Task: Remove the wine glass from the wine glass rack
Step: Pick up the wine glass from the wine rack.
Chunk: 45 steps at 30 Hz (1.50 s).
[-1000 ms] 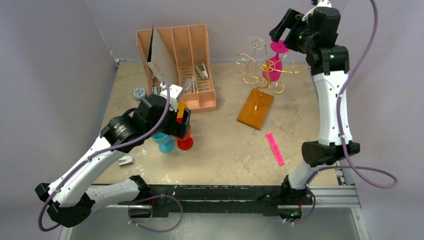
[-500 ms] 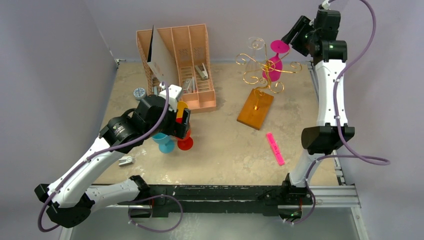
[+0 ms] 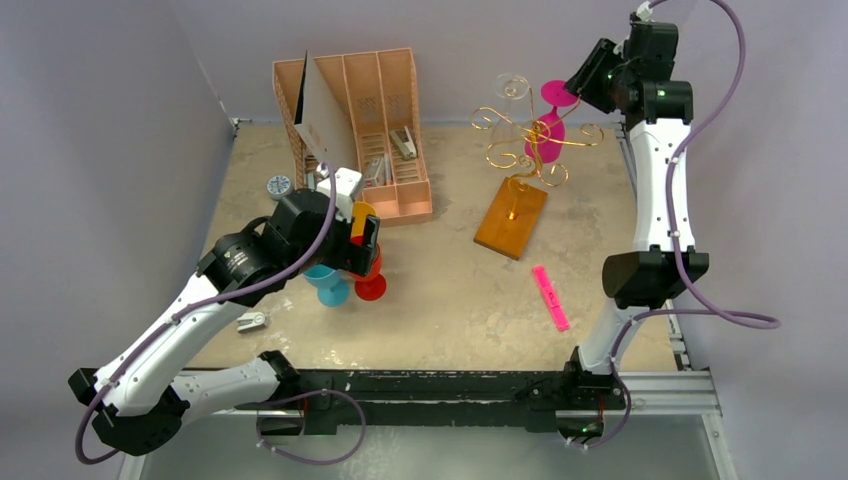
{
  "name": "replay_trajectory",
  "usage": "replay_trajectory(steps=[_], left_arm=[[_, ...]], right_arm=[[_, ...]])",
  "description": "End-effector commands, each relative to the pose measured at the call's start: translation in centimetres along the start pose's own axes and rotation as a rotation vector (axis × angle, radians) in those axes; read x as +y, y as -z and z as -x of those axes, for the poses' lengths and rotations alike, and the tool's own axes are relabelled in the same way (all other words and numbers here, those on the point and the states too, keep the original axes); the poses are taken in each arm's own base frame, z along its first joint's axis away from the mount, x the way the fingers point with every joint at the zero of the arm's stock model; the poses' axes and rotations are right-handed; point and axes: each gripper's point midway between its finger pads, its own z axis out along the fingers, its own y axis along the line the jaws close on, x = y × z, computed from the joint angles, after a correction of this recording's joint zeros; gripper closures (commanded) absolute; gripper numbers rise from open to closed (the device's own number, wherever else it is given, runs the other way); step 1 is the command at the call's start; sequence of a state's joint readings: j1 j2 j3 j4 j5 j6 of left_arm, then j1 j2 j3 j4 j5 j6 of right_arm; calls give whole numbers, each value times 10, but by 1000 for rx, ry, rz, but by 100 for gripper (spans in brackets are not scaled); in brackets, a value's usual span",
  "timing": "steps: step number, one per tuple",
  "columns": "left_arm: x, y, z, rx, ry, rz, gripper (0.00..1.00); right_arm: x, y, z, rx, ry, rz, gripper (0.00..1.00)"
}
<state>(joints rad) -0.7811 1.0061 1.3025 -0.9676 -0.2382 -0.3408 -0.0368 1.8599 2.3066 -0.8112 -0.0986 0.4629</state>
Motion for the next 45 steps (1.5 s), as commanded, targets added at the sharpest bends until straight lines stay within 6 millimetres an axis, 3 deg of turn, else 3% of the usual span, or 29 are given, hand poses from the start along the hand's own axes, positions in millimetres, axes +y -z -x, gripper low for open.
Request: replay_trajectory(steps=[1, 4, 11, 22, 33, 45], left_arm=[[0, 9, 15, -46, 27, 1, 6], [-2, 8, 12, -38, 36, -5, 6], [-4, 6, 11, -22, 39, -13, 6], [-8, 2, 5, 15, 38, -24, 6], [-13, 1, 3, 47, 51, -40, 9], [-14, 5, 3, 42, 61, -49, 9]], right_arm=[[5, 5, 0, 1, 32, 31, 56], [6, 4, -1, 3, 31, 36, 65], [5, 7, 1, -14, 41, 30, 70], [9, 7, -3, -4, 23, 57, 64], [9, 8, -4, 1, 25, 59, 72], [13, 7, -5, -18, -40, 80, 74]])
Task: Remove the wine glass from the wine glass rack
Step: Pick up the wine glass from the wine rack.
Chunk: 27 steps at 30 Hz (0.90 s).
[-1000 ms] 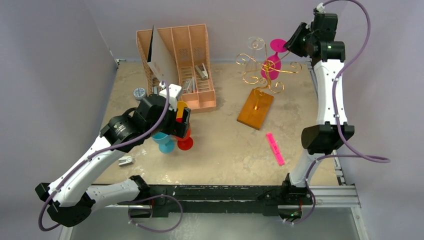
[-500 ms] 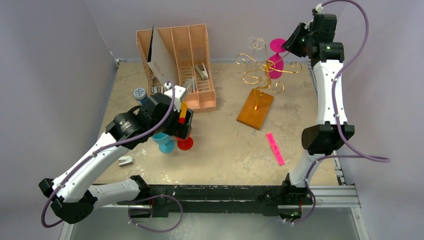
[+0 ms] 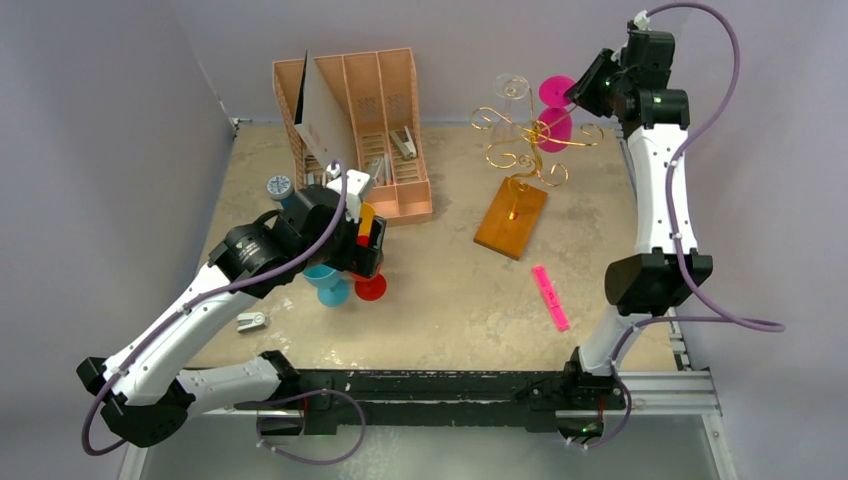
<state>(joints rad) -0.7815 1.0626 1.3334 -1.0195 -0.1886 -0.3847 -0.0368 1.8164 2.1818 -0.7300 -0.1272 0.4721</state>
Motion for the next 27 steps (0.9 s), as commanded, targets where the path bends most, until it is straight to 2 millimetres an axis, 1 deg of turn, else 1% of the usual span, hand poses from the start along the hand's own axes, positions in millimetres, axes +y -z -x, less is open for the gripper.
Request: replay_trajectory(steps=[1, 4, 7, 12, 14, 16, 19, 22, 25, 27], left_arm=[[-5, 13, 12, -44, 33, -27, 9], [-4, 14, 11, -41, 39, -23, 9], [-4, 16, 11, -46, 48, -29, 9], [-6, 16, 11, -45, 49, -37, 9], [-6, 16, 11, -43, 48, -38, 9], [-7, 16, 10, -42, 48, -40, 9], [-7, 16, 11, -45, 53, -40, 9], [-8, 20, 15, -65, 63, -51, 9], [-8, 25, 20, -97, 69, -61, 9], [-7, 28, 22, -111, 73, -60, 9]], right_arm=[[15, 12, 6, -30, -43, 62, 74], [17, 10, 5, -36, -93, 83, 74], [16, 8, 6, -45, -141, 88, 79], [17, 7, 9, -62, -175, 99, 83], [18, 7, 9, -60, -181, 108, 87], [18, 7, 9, -60, -188, 109, 88], [17, 8, 9, -64, -202, 109, 92], [15, 9, 11, -75, -229, 116, 95], [13, 9, 12, -83, -271, 125, 99], [13, 9, 14, -86, -303, 135, 100]])
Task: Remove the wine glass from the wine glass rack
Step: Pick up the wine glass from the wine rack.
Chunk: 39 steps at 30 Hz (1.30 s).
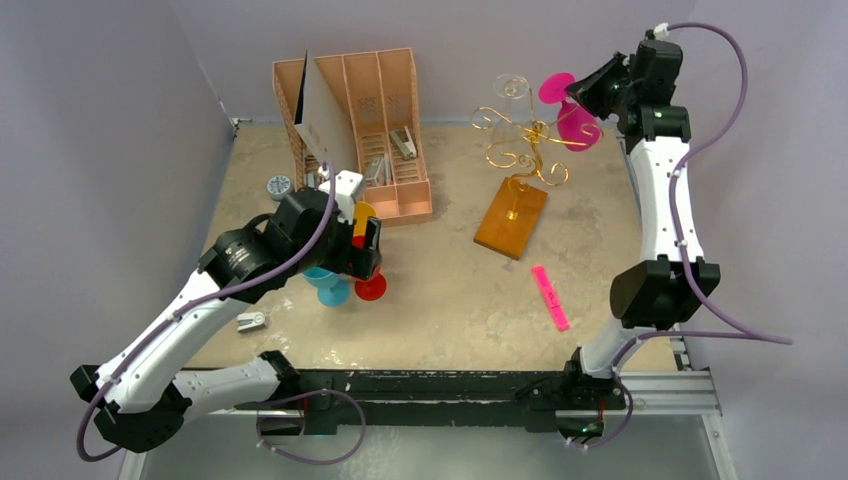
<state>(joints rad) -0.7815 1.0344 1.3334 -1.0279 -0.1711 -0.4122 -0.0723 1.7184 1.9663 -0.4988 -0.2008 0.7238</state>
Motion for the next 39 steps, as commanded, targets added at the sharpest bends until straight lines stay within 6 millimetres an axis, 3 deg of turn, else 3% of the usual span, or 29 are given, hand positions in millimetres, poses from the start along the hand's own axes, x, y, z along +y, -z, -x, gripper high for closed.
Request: replay_trajectory(steps=[1, 22, 28, 39], left_arm=[[-5, 21, 23, -105, 43, -37, 9], [-3, 25, 20, -111, 62, -32, 9], [-5, 33, 25, -150, 75, -60, 8], [-4, 40, 29, -176, 80, -64, 7]], right_arm=[[7, 6, 4, -12, -73, 41, 100], [5, 3, 3, -31, -142, 87, 93], [9, 5, 7, -51, -161, 106, 100], [11, 9, 8, -64, -213, 140, 100]])
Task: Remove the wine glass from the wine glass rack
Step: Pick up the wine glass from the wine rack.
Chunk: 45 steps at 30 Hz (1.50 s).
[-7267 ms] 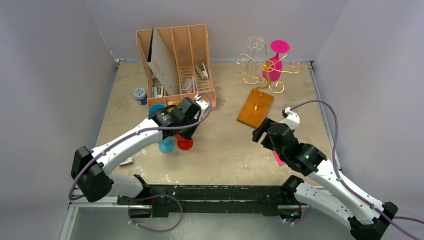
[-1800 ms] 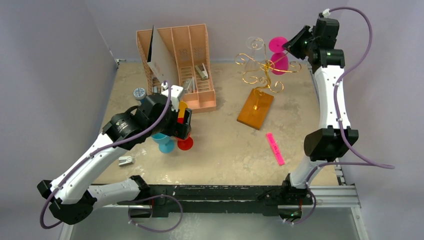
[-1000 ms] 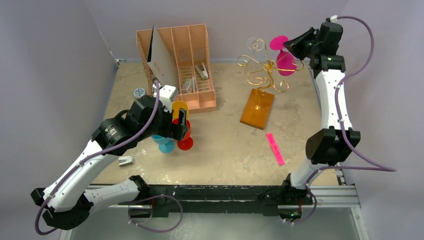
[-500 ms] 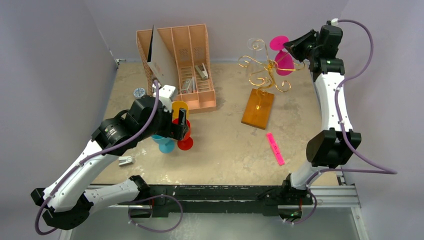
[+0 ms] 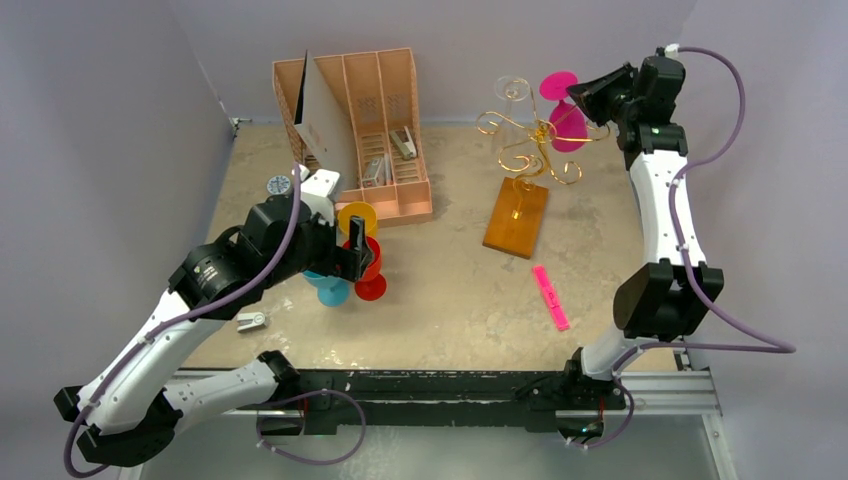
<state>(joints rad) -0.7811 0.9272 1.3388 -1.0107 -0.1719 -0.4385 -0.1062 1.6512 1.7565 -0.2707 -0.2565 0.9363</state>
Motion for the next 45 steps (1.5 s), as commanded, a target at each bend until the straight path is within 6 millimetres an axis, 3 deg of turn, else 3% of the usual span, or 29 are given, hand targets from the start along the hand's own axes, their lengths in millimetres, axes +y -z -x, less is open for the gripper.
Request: replay_trajectory(steps=[1, 8, 16, 29, 45], left_arm=[[-6, 6, 16, -56, 31, -17, 7], [-8, 8, 16, -47, 41, -27, 7], [8, 19, 10, -62, 39, 32, 4], [3, 18, 8, -57, 64, 3, 5], [6, 28, 2, -57, 84, -1, 5]], right_arm=[[18, 15, 5, -23, -12, 64, 100], [16, 18, 10, -50, -37, 59, 100], [13, 23, 18, -109, -87, 54, 100], [22, 32, 30, -170, -136, 97, 100], [15, 46, 31, -233, -154, 95, 100]])
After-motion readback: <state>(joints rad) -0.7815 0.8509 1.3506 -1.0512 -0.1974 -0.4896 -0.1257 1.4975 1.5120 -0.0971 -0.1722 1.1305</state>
